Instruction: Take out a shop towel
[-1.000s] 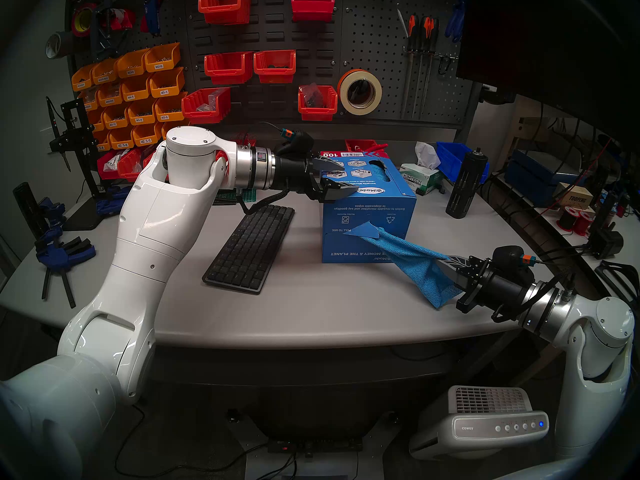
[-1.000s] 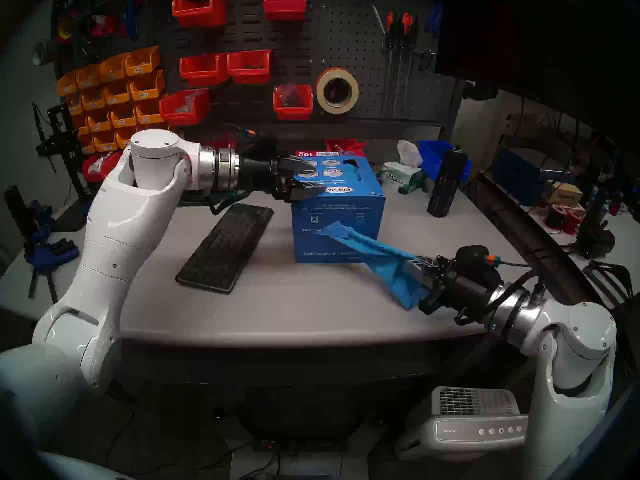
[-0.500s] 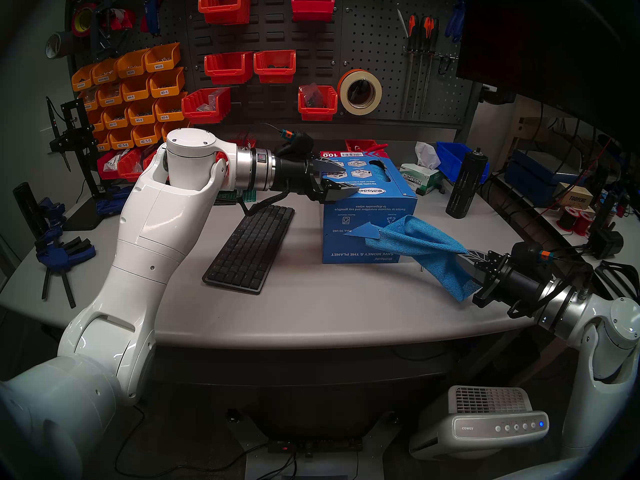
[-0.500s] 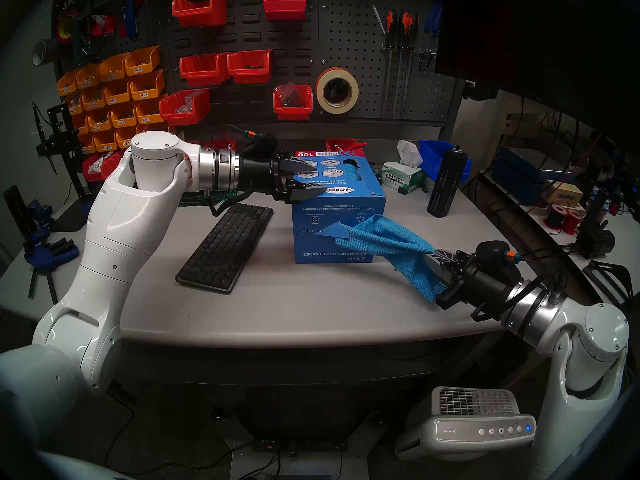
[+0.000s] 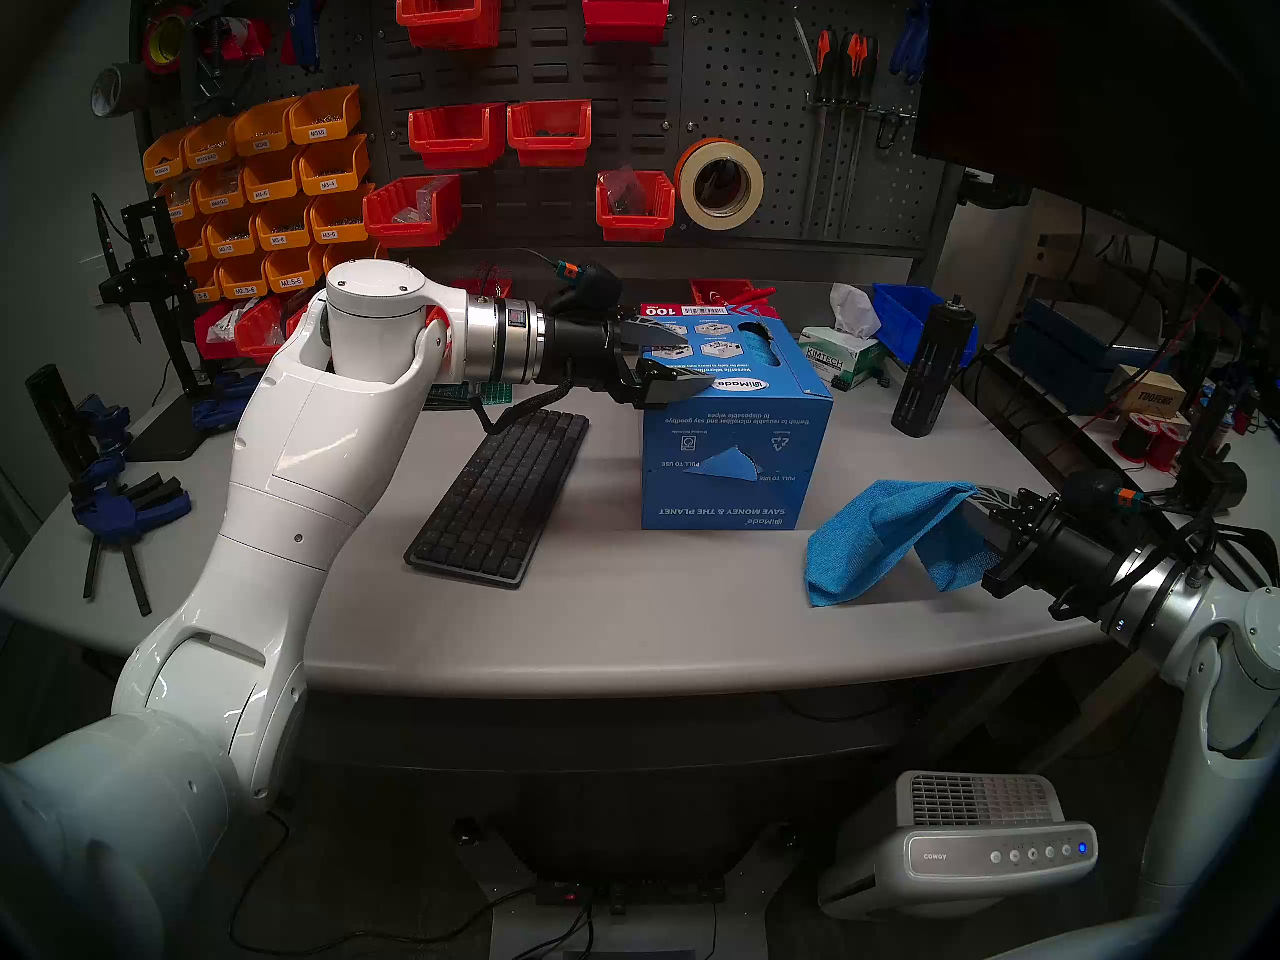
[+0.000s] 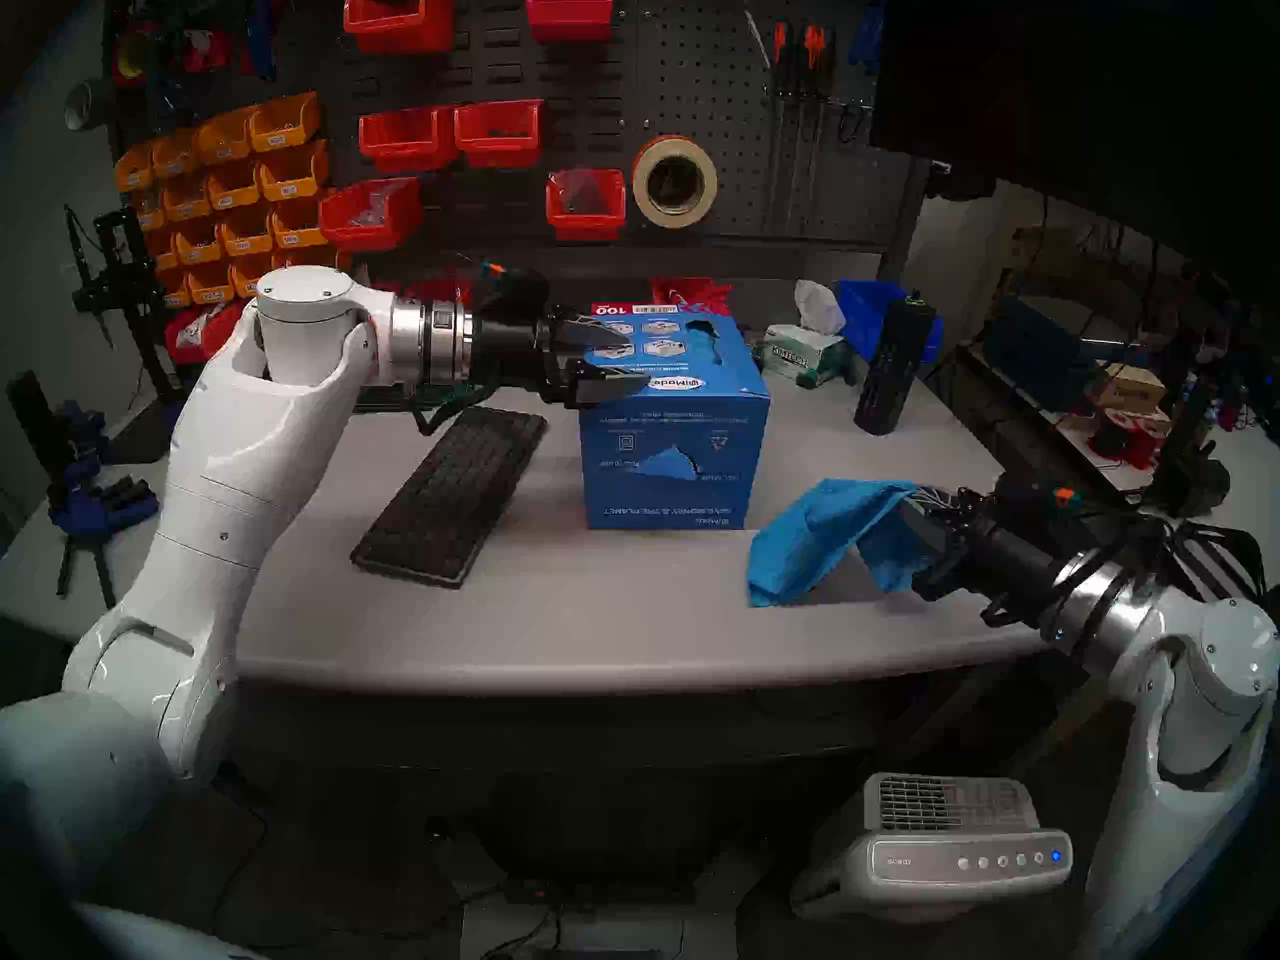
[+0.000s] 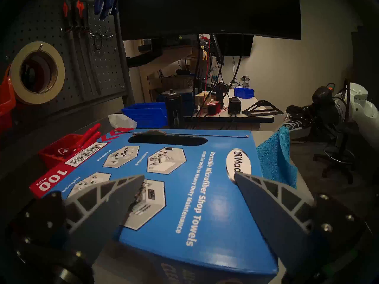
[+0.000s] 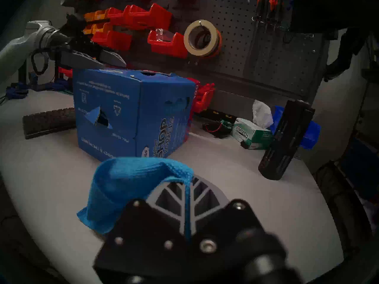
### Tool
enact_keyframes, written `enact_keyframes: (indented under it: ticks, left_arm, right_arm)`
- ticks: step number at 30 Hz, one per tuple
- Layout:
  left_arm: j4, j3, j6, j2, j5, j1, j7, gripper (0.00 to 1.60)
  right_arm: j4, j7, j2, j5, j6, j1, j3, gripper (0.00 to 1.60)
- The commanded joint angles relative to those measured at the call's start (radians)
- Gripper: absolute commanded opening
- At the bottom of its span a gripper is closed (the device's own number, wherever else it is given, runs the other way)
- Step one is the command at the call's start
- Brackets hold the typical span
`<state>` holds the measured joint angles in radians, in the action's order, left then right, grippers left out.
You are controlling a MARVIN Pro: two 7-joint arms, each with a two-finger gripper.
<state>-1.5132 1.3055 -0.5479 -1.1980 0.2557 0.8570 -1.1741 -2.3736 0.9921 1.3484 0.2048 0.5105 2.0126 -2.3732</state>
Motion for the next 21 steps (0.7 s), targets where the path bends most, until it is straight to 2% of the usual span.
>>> enact_keyframes:
  ticks: [1,9,19,21]
  left_arm:
    - [-0.008,0.008,0.006,0.005,0.002,0.001,0.001,1.60]
    - [-0.011,0.016,0.011,0.005,0.008,0.007,0.005,1.60]
    - [-0.017,0.022,0.013,0.008,0.014,0.011,0.008,1.60]
    - [-0.018,0.022,0.013,0.009,0.015,0.011,0.009,1.60]
  right_arm:
    - [-0.011,-0.005,-0.050,0.008,0.007,-0.063,-0.001,0.00]
    - [0.011,-0.036,-0.140,0.005,0.018,-0.166,0.059,0.00]
    - [0.024,-0.109,-0.252,0.031,0.024,-0.254,0.075,0.00]
    - [0.026,-0.114,-0.259,0.034,0.022,-0.260,0.074,0.00]
